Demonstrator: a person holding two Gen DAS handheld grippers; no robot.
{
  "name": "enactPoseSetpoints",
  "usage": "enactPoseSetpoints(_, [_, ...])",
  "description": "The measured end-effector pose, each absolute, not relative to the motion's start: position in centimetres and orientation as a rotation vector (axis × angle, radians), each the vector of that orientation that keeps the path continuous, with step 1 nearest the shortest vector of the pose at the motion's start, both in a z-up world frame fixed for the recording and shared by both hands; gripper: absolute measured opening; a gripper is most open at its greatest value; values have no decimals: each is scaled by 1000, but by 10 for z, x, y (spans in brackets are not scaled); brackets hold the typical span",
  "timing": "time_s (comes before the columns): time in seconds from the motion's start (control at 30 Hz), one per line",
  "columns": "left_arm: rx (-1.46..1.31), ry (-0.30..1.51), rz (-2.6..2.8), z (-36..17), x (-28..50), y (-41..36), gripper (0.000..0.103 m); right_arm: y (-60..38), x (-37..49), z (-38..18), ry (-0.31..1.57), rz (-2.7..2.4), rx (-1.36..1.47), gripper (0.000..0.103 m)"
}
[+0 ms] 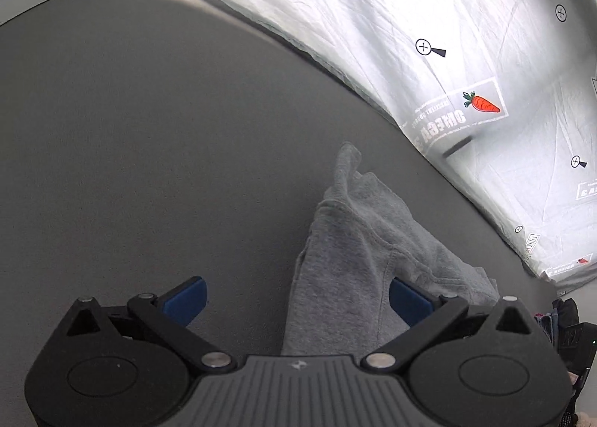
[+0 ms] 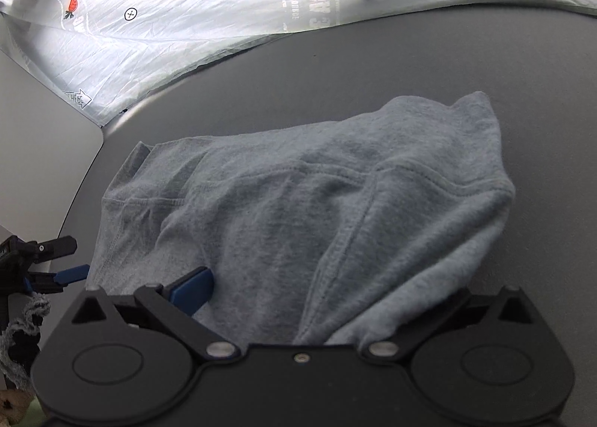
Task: Fold clothes
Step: 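Grasp the folded hoodie bundle with both grippers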
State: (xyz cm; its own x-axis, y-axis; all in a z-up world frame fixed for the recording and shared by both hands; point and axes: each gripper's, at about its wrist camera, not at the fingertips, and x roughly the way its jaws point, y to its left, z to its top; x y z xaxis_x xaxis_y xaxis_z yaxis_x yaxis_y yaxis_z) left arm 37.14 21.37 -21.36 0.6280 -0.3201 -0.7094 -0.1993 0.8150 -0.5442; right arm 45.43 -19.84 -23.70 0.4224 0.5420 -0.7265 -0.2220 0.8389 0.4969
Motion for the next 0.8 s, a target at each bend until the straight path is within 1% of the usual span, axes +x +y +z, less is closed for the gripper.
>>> enactPoseSetpoints(0.1, [-709,905,-202,-231,372,200,102,-215,455,-242,1013,496,470,103])
enactPoseSetpoints(0.2, [-667,907,-277,-243,384,176,102,-220,461,-242,1029,482,539,103])
enactPoseSetpoints(0.3, [-667,892,-353,-250,393,171,102,-216,464,-240,1055,491,497,103])
enactPoseSetpoints(0.43, [-804,905,-511,-263,406,175,102,-204,468,-239,1072,489,441,103])
enactPoseSetpoints(0.6, [-780,951,-615,-264,423,168,102,-208,473,-240,1095,514,452,103])
enactPoseSetpoints(0.8, [-942,1007,-592,-272,440,181,102,-243,487,-252,1156,550,690,103])
